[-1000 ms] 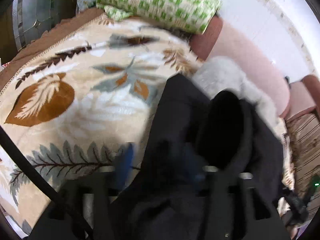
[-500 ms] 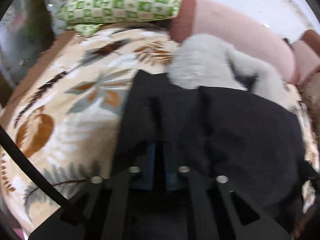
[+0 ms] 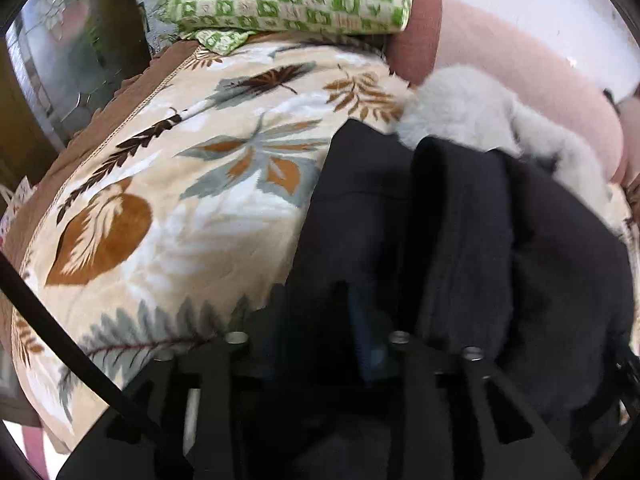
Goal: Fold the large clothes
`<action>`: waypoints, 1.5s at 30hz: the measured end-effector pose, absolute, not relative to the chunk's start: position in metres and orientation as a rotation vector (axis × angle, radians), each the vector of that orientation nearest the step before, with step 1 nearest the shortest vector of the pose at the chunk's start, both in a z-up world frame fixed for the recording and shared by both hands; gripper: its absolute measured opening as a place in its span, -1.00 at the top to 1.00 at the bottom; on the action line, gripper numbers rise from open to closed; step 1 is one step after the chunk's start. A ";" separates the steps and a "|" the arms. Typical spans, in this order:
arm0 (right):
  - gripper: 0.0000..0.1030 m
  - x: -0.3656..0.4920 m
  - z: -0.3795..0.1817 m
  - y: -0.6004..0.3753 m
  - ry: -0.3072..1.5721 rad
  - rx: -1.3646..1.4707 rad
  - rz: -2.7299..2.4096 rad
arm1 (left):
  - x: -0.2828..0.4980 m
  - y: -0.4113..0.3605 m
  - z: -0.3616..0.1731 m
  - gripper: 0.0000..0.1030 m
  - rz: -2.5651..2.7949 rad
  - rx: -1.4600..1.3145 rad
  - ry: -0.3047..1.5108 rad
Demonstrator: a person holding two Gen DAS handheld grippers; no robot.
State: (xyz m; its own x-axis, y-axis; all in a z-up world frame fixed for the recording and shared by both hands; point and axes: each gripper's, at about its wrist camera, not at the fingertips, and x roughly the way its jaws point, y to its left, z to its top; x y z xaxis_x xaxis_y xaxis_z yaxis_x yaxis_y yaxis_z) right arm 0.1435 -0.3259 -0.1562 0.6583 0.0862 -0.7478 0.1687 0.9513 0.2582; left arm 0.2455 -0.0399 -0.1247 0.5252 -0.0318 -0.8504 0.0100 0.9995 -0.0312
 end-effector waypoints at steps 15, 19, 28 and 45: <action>-0.07 0.121 -0.150 -0.353 0.824 0.369 -0.154 | 0.141 -0.012 -0.099 -0.30 -0.069 0.062 0.886; -0.21 0.100 -0.134 -0.348 0.754 0.353 -0.159 | 0.114 -0.001 -0.088 -0.45 -0.054 0.119 0.831; -0.49 0.042 -0.127 -0.375 0.698 0.469 -0.272 | 0.091 0.050 -0.095 -0.46 -0.085 0.014 0.897; -0.63 -0.085 -0.173 -0.455 0.859 0.789 -0.399 | 0.109 0.086 -0.165 -0.46 -0.435 -0.387 1.163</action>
State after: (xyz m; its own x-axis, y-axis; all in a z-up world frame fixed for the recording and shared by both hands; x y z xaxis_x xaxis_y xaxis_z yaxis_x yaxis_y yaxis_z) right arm -0.0853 -0.4548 -0.1731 0.6054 -0.0073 -0.7959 0.6035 0.6562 0.4530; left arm 0.1086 0.0856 -0.1655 0.3320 -0.5173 -0.7887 0.1277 0.8531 -0.5058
